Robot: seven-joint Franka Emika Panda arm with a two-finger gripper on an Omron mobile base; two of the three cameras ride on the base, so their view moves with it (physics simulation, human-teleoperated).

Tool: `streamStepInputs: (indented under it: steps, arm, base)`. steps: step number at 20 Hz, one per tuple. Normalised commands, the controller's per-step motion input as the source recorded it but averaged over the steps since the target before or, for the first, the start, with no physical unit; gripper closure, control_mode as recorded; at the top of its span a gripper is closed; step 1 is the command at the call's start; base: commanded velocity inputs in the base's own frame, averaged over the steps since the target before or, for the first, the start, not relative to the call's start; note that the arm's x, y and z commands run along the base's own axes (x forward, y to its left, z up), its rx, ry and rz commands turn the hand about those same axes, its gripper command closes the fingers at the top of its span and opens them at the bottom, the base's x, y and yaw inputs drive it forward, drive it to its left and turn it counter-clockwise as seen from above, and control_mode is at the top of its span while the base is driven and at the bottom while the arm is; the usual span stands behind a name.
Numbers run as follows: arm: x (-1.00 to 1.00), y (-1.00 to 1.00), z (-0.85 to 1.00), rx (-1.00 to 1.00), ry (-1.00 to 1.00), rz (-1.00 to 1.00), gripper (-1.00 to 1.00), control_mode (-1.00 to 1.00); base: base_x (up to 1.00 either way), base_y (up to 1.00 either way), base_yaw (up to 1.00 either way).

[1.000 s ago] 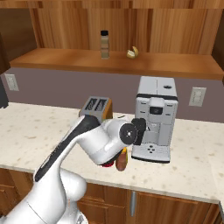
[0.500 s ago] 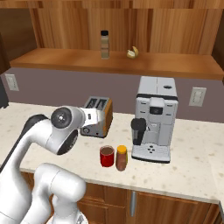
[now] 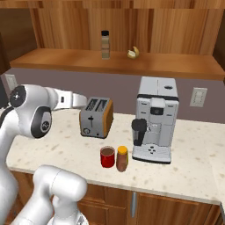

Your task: Pick the cinnamon and honey bottle from the cabinet and place them next to the mug.

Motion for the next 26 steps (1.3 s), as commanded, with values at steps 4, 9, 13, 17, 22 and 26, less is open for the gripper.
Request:
streamStepInputs:
  steps: [4,9,13,17,22,26]
  arm:
    - [0.00,0.08,0.70,0.01,-0.10,-0.12,-1.00,-1.00]
    - [0.00,-0.34,0.32,0.14,-0.08,0.00,-1.00,-1.00]
    - [0.00,-0.37,0.53,0.11,-0.01,0.01,-1.00,-1.00]
    - [0.00,-0.35,0.51,0.12,0.00,0.03,-1.00,-1.00]
    - [0.00,-0.15,0.50,0.10,0.00,0.03,-1.00,-1.00]
    - [0.00,-0.03,0.28,0.11,0.00,0.02,-1.00,-1.00]
  base:
    - [0.00,0.00,0.00]
    - [0.00,0.00,0.00]
    - [0.00,0.00,0.00]
    - [0.00,0.00,0.00]
    - [0.00,0.00,0.00]
    - [0.00,0.00,0.00]
